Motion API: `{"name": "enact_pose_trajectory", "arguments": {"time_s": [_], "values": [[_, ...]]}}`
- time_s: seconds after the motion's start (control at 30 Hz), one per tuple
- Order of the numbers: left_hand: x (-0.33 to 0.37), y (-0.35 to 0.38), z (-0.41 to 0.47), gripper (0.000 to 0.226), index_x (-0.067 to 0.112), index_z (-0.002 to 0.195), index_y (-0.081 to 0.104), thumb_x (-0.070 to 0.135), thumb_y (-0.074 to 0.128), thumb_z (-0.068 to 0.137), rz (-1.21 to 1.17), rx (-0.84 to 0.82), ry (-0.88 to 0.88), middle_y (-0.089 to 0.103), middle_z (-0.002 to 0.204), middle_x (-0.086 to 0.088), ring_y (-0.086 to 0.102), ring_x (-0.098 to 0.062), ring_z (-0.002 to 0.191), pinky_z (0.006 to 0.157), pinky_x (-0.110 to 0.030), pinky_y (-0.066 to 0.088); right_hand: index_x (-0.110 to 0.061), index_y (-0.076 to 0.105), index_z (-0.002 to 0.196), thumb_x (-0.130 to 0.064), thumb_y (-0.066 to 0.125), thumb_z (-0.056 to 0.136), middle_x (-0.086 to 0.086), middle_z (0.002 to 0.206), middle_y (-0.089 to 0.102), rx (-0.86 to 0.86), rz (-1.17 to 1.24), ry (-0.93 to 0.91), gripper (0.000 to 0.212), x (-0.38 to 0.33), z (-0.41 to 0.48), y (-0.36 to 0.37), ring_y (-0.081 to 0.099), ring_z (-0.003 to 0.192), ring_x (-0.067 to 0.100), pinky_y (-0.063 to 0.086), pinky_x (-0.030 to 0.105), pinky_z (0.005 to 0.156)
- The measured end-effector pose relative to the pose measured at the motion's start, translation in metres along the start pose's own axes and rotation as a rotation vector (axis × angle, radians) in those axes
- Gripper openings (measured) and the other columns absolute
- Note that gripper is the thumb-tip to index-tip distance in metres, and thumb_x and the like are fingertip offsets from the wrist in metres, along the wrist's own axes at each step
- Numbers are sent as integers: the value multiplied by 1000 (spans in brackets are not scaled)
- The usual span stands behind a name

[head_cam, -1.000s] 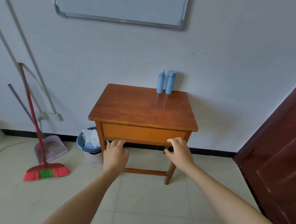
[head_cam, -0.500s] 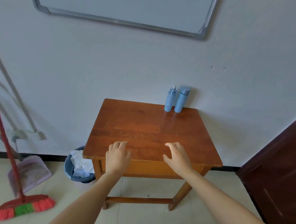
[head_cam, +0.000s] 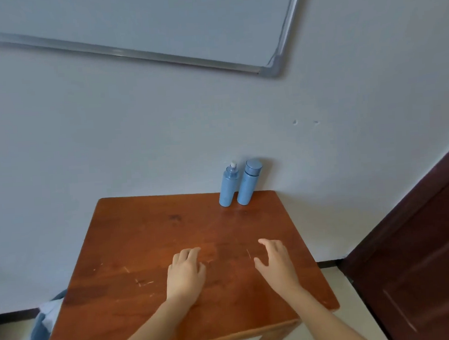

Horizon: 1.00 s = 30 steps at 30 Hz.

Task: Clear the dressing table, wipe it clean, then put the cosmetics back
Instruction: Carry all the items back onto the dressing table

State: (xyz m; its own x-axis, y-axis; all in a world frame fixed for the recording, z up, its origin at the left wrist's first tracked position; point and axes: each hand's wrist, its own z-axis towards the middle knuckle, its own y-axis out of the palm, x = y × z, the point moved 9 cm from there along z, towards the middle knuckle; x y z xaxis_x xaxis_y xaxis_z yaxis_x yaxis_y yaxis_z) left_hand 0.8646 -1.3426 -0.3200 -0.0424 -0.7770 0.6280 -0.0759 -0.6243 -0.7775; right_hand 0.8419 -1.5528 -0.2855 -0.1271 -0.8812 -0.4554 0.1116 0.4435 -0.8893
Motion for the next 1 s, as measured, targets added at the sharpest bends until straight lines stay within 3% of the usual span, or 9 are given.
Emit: {"name": "enact_pose_trajectory", "arguments": {"time_s": [0.4, 0.6, 0.83, 0.9, 1.0], "values": [[82, 8, 165, 56, 16, 140, 30, 31, 51, 91, -77, 96, -73, 44, 139, -3, 38, -21, 128, 104, -35, 35, -14, 35, 136, -19, 61, 86, 7, 127, 43, 104, 216, -123, 57, 9, 185, -44, 42, 116, 19, 32, 17, 89], [100, 17, 210, 66, 15, 139, 31, 32, 63, 83, -145, 89, -106, 49, 128, -7, 47, -23, 116, 90, -34, 44, -15, 41, 134, -15, 65, 80, 10, 118, 44, 75, 218, -225, 59, 1, 237, -37, 43, 111, 22, 33, 19, 81], [95, 27, 230, 41, 20, 112, 46, 26, 67, 78, -238, 86, -152, 56, 105, 0, 54, -19, 94, 74, -31, 46, -21, 39, 135, -21, 65, 82, 9, 122, 46, 7, 257, -227, 59, -3, 257, -17, 52, 106, 23, 39, 21, 78], [94, 28, 231, 34, 25, 100, 43, 25, 67, 76, -274, 86, -172, 56, 95, 5, 56, -16, 84, 69, -31, 47, -21, 40, 134, -22, 66, 82, 9, 122, 47, 19, 257, -233, 59, -4, 258, -17, 54, 105, 23, 37, 19, 76], [93, 27, 231, 32, 26, 97, 41, 26, 66, 77, -266, 101, -181, 56, 88, 6, 55, -17, 79, 64, -30, 44, -22, 40, 134, -21, 65, 82, 8, 123, 47, 14, 268, -223, 58, -2, 259, -18, 54, 105, 22, 37, 18, 77]]}}
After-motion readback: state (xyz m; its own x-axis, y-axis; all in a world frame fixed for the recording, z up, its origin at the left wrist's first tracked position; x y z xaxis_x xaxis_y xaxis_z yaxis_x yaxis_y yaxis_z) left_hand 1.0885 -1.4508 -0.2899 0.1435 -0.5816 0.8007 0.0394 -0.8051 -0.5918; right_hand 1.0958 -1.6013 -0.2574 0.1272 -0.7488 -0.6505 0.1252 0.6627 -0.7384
